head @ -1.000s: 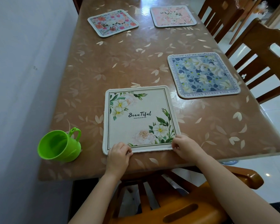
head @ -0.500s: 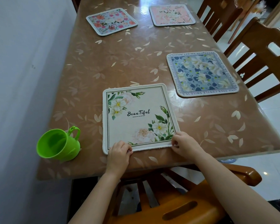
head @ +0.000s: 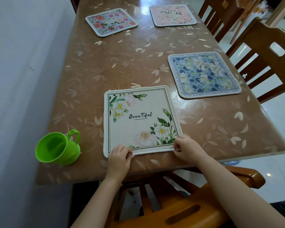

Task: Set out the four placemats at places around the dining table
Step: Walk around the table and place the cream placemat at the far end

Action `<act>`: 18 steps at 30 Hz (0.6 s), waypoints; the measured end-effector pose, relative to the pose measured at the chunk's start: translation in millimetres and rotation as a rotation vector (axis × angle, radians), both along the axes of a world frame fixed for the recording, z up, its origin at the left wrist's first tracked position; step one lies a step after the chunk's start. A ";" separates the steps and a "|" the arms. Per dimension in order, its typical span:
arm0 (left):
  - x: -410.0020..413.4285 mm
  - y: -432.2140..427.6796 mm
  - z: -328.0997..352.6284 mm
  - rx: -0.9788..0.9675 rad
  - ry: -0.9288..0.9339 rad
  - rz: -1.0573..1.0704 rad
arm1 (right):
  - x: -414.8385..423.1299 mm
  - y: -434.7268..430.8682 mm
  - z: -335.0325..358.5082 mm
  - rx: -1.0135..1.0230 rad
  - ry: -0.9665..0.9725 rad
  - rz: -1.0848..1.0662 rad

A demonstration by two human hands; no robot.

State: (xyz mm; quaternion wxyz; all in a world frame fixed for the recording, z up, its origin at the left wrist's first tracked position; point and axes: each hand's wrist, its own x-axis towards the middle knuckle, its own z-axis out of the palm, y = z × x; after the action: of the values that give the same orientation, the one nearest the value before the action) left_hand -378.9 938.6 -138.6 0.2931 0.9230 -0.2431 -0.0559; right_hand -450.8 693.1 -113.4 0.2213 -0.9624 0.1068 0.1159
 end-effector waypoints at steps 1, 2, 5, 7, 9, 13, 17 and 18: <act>0.4 1.6 -2.3 -0.012 0.009 0.021 | -0.1 -0.4 -0.1 -0.001 0.008 0.000; 1.2 3.0 -4.4 -0.016 0.021 0.047 | -0.3 -0.3 -0.6 -0.004 0.011 0.001; 6.5 6.7 -13.6 0.028 0.032 0.070 | 2.0 4.0 -5.3 -0.064 -0.073 0.007; 11.9 5.6 -21.7 0.137 0.039 -0.024 | 7.2 8.9 -12.7 -0.123 -0.073 0.039; 20.7 0.9 -29.2 0.274 0.021 -0.100 | 14.2 15.3 -24.5 -0.181 0.000 0.137; 45.8 -10.9 -36.9 0.480 -0.022 -0.125 | 38.1 28.0 -46.2 -0.331 0.034 0.154; 75.1 -23.4 -40.1 0.489 -0.025 -0.141 | 79.7 20.1 -51.6 -0.309 0.010 0.197; 83.8 -27.7 -40.5 0.476 -0.022 -0.142 | 90.7 16.2 -52.0 -0.301 0.001 0.212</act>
State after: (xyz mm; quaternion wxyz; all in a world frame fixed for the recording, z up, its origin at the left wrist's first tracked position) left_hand -295.2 910.9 -179.0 0.0602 0.9472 -0.2904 -0.1219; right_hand -360.2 709.4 -165.4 0.0615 -0.9904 0.0211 0.1218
